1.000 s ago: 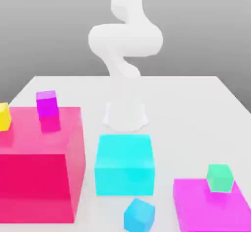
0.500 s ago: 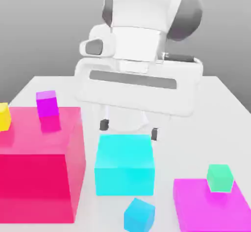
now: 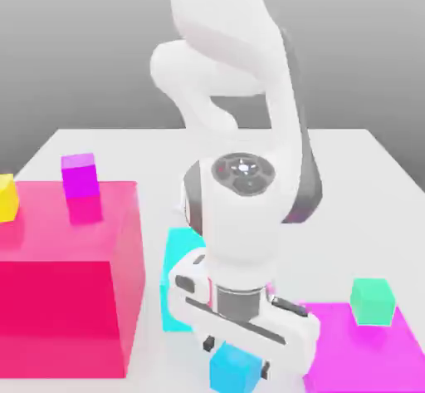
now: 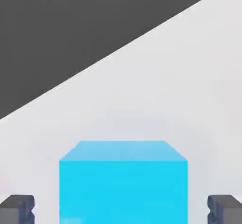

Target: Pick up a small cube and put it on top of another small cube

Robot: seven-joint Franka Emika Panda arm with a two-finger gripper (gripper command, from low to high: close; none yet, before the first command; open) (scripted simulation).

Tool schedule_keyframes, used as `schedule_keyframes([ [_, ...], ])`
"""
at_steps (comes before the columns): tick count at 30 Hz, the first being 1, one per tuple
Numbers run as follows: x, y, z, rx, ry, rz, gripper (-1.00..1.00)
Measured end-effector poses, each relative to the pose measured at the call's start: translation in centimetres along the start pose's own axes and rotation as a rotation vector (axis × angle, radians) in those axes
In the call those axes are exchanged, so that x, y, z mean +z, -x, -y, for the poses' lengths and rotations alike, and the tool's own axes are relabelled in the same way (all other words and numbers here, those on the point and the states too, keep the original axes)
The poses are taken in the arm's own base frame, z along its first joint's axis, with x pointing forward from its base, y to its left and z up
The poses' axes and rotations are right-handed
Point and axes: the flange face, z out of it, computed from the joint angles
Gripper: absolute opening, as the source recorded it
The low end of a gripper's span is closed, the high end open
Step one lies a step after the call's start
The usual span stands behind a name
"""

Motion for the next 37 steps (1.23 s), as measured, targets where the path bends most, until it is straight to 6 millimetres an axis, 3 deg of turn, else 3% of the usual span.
schedule_keyframes([
  [5, 0.2, 0.0, 0.0, 0.001, -0.001, -0.001, -1.0],
  [10, -5.4, -0.4, 0.2, 0.001, -0.009, -0.006, -1.0],
  [12, -9.5, -3.6, 1.9, 0.003, -0.079, -0.058, -1.0],
  [15, -15.5, -10.3, 1.5, 0.152, -0.116, -0.122, -1.0],
  [18, -21.6, -17.4, -1.5, 0.36, -0.133, -0.167, -1.0],
  [21, -26.2, -22.4, -5.4, 0.569, -0.123, -0.171, -1.0],
  [25, -30.3, -27.5, -11.7, 0.865, -0.08, -0.122, -1.0],
  [28, -33.3, -30.6, -17.5, 1.095, -0.052, -0.067, -1.0],
  [30, -31.9, -30.3, -18.7, 1.167, -0.015, -0.017, -1.0],
  [33, -27.5, -30.3, -19.0, 1.188, -0.003, -0.001, -1.0],
  [34, -26.5, -30.2, -19.1, 1.189, -0.002, 0.0, 1.0],
  [37, -26.5, -30.2, -19.1, 1.189, -0.003, 0.0, 1.0],
])
